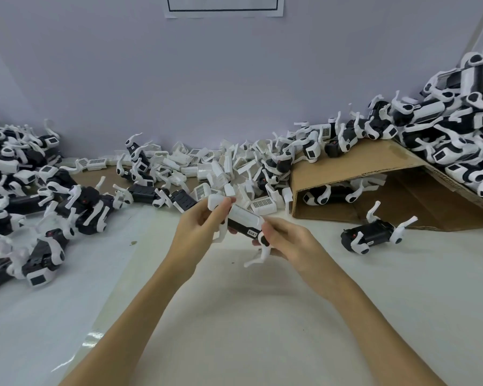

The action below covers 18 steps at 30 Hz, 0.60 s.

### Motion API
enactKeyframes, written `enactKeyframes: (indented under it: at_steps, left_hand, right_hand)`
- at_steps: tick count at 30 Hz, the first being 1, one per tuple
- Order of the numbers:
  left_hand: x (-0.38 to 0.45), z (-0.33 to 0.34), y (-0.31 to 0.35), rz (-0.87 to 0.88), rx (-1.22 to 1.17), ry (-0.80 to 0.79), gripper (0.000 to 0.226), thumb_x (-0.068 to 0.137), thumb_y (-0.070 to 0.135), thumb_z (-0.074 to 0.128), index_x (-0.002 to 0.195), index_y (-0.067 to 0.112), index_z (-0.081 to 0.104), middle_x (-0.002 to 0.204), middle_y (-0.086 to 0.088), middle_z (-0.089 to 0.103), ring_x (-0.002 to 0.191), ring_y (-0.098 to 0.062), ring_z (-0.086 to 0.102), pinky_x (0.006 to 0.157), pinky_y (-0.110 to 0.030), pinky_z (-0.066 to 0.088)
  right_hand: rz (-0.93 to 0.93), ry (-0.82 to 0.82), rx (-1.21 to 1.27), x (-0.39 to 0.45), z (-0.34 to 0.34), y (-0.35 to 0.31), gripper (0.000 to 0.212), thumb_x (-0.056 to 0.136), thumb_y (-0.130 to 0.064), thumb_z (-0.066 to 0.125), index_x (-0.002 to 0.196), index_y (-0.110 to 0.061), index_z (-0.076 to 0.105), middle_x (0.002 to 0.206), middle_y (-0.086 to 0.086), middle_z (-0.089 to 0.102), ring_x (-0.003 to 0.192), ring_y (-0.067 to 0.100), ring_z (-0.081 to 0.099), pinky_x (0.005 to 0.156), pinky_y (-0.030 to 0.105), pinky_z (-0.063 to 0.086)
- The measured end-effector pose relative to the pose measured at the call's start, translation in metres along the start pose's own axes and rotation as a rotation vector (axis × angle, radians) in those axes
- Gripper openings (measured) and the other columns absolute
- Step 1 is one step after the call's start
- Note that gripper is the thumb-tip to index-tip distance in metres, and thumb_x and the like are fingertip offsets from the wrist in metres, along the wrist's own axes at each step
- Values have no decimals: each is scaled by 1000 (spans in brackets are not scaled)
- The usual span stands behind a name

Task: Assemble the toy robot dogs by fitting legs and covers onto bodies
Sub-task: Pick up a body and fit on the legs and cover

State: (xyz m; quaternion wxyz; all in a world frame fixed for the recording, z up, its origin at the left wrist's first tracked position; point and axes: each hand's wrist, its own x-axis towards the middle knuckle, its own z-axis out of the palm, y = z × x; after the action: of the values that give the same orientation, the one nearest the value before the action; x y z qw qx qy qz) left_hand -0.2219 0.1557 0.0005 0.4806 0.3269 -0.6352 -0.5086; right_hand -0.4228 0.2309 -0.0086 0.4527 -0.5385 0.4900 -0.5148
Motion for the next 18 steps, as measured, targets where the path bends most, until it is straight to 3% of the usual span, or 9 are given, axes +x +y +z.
enactKeyframes:
  at_steps: [2, 5, 7, 9, 12, 14, 16, 18]
  left_hand:
    - [2, -4, -4, -9, 24, -5, 46, 86, 72, 62, 113, 40, 80, 99, -1, 80, 89, -12, 72, 87, -31, 50]
    - [5, -11, -9, -22, 97, -69, 49, 86, 75, 58, 121, 45, 76, 114, 9, 78, 105, -5, 70, 92, -29, 48]
    - [6, -17, -14, -11, 174, -162, 51, 90, 72, 56, 133, 47, 67, 127, 15, 74, 117, -2, 67, 95, -30, 49]
    - [7, -22, -21, 66, 348, -201, 56, 95, 73, 52, 144, 46, 58, 137, 24, 66, 129, -1, 60, 106, -31, 46]
    - [8, -28, -36, 302, 787, -159, 65, 100, 79, 33, 157, 47, 38, 147, 51, 37, 141, 25, 24, 117, -9, 15]
    - [12, -30, -44, 342, 923, -108, 67, 103, 73, 27, 164, 43, 30, 159, 39, 29, 151, 15, 17, 121, -12, 4]
    - [16, -34, -53, 349, 1033, 20, 67, 104, 68, 28, 163, 37, 37, 169, 16, 32, 160, -12, 23, 128, -34, 10]
    - [18, -36, -58, 277, 1152, 134, 72, 99, 66, 32, 158, 29, 50, 172, -7, 30, 158, -35, 26, 123, -54, 18]
  right_hand:
    - [-9, -52, -30, -1, -1, 1, 47, 92, -44, 73, 132, -22, 69, 117, 4, 75, 110, 24, 74, 101, 41, 59]
    - [-24, -26, -175, -1, -3, 5, 33, 94, -38, 78, 125, -30, 71, 113, -5, 75, 107, 14, 73, 99, 34, 58]
    - [-63, -5, -307, -3, -4, 5, 36, 91, -39, 78, 125, -36, 69, 116, -11, 73, 108, 8, 69, 97, 29, 56]
    - [-150, 47, -539, -5, -8, 4, 51, 87, -44, 81, 134, -39, 62, 125, -21, 66, 112, 1, 61, 96, 21, 51]
    - [-321, 173, -852, -6, -17, -3, 67, 87, -51, 78, 146, -34, 51, 129, -30, 49, 119, -4, 45, 98, 11, 38]
    - [-352, 283, -829, -5, -27, -10, 64, 89, -62, 70, 142, -31, 56, 123, -25, 56, 112, 2, 51, 95, 12, 42]
    - [-299, 412, -601, -1, -40, -26, 51, 88, -70, 66, 122, -33, 68, 106, -16, 71, 99, 8, 64, 88, 26, 53]
    - [-233, 536, -280, 14, -64, -50, 42, 90, -70, 65, 94, -29, 75, 92, -4, 77, 91, 11, 72, 83, 35, 56]
